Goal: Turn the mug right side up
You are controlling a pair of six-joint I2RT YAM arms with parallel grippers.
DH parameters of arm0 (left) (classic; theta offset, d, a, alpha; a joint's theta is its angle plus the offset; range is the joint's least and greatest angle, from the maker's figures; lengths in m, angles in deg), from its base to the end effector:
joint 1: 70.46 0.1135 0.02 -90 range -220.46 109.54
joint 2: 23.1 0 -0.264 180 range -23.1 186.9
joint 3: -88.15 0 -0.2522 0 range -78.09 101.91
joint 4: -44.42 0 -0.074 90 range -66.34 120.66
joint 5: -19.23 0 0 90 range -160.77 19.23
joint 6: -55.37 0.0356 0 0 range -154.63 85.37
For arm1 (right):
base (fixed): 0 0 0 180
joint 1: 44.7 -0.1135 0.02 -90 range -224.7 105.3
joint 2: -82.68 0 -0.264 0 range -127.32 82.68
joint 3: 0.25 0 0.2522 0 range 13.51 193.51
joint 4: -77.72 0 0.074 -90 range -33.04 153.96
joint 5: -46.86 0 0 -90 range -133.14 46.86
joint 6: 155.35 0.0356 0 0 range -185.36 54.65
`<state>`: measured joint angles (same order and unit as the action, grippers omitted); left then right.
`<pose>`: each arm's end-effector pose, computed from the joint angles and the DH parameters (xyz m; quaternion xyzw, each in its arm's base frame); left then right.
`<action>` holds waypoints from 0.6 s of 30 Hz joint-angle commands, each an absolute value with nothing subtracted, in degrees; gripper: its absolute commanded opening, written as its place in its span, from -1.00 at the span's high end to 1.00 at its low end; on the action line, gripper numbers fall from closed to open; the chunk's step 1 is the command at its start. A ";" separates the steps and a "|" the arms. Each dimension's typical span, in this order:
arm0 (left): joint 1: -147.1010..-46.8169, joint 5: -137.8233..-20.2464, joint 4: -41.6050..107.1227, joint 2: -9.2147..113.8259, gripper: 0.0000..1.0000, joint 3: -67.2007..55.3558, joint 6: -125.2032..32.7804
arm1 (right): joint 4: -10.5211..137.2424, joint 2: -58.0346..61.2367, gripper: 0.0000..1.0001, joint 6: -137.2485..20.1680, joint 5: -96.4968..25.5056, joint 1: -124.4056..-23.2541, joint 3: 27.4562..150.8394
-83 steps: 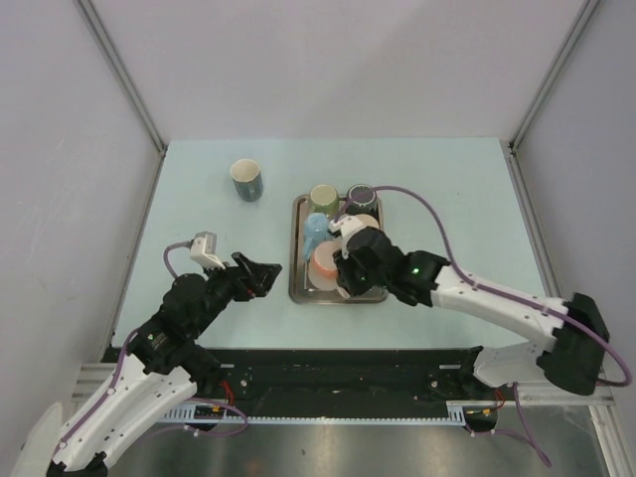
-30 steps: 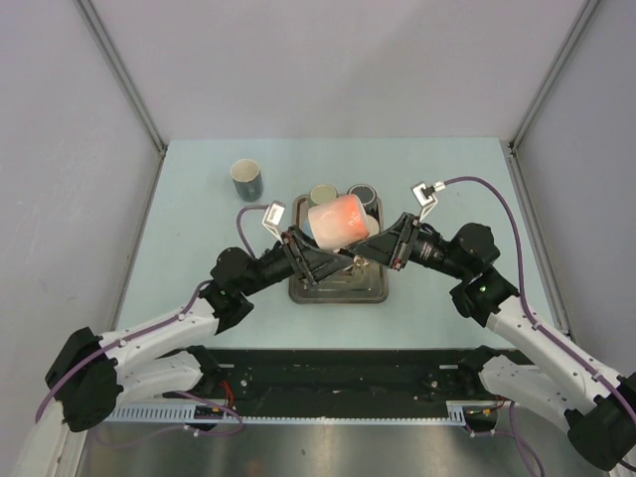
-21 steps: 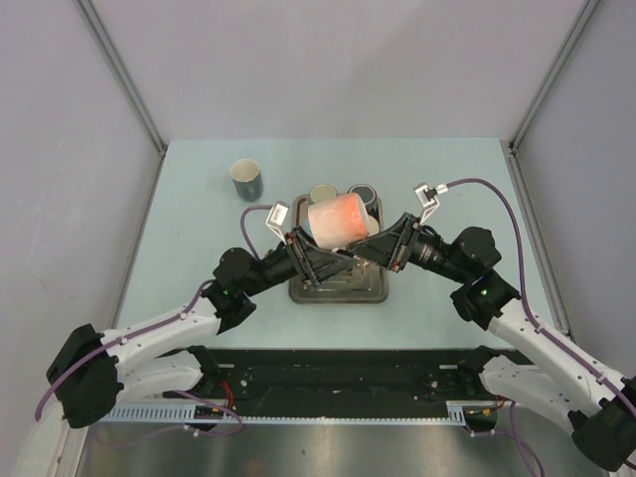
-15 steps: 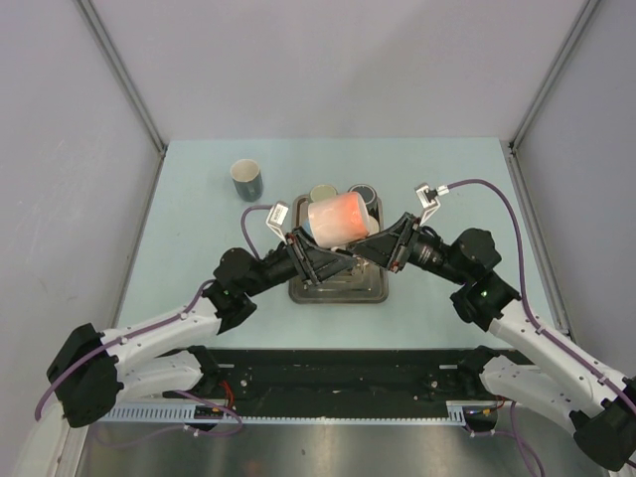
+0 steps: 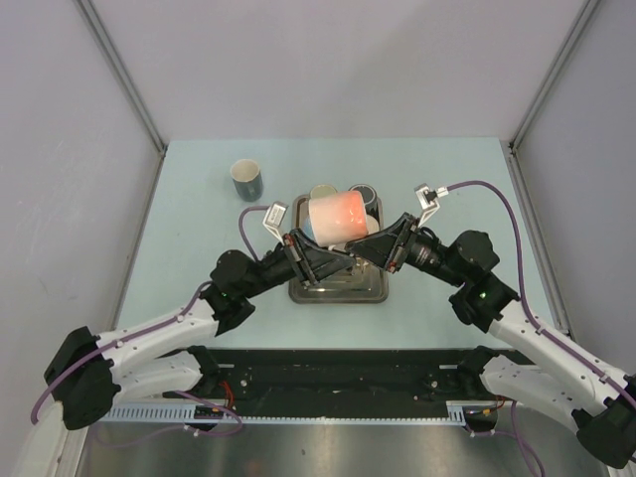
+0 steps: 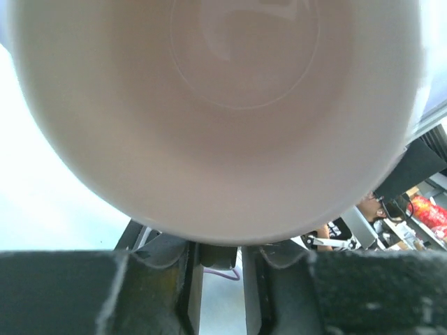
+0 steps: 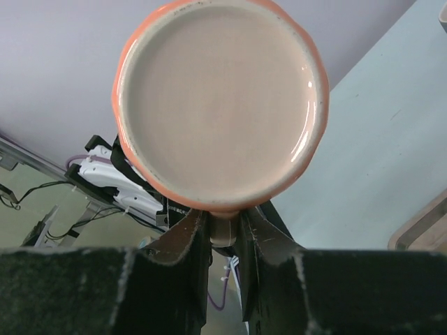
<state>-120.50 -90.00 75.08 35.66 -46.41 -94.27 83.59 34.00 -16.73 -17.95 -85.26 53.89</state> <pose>0.1395 -0.1848 0.3132 0.0852 0.5933 -0.7064 0.3765 0.1428 0.1421 0.3566 -0.1248 0.6289 0.6284 0.4405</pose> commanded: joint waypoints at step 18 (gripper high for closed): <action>-120.82 -84.93 79.08 30.78 1.00 -45.39 -92.47 | 78.11 35.92 0.61 -21.32 -17.91 -87.68 55.79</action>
<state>-120.72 -90.41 72.98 33.65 -46.45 -93.50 80.75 35.04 -16.84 -19.06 -86.44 54.09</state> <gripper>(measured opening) 0.223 0.221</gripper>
